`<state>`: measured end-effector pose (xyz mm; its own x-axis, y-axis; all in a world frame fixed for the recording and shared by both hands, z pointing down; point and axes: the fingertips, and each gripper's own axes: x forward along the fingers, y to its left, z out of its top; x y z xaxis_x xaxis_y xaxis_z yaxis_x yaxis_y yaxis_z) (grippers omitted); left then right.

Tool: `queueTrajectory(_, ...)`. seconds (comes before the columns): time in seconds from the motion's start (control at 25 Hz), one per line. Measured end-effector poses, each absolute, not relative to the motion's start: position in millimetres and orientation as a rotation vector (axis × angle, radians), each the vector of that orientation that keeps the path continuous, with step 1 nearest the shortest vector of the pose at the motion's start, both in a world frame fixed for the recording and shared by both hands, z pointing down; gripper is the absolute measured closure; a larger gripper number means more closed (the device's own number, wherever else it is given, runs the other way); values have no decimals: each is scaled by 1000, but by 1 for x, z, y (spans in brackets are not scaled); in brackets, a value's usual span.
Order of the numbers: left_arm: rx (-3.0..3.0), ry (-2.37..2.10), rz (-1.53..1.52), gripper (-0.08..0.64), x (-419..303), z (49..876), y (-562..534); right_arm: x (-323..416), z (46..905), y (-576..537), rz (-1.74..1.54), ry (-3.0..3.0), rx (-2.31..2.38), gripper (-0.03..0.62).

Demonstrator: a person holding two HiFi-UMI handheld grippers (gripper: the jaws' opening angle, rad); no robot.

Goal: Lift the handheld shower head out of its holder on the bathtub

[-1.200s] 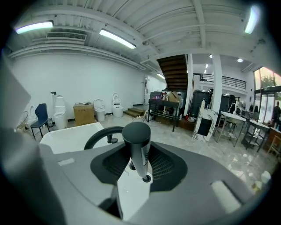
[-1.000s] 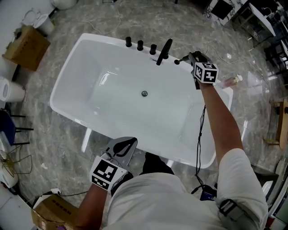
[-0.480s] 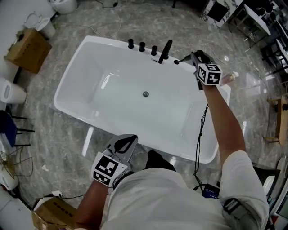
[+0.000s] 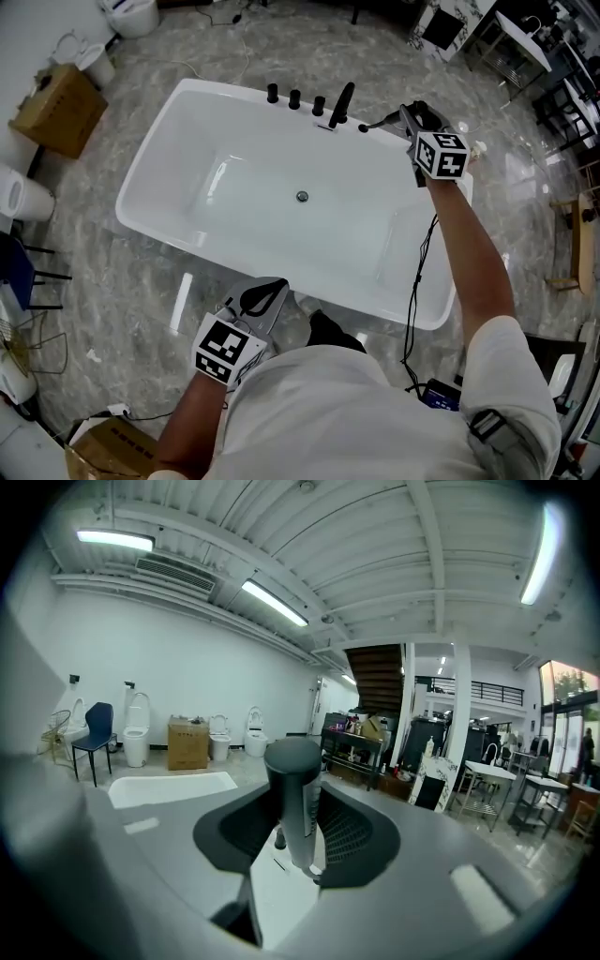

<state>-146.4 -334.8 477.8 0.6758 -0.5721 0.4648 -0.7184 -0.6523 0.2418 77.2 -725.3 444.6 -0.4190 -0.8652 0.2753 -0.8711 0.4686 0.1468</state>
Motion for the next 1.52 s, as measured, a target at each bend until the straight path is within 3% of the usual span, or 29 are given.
queueTrajectory(1.52, 2580, -986, 436, 552, -238, 455, -143, 19, 265, -436, -257, -2525, 1562, 446)
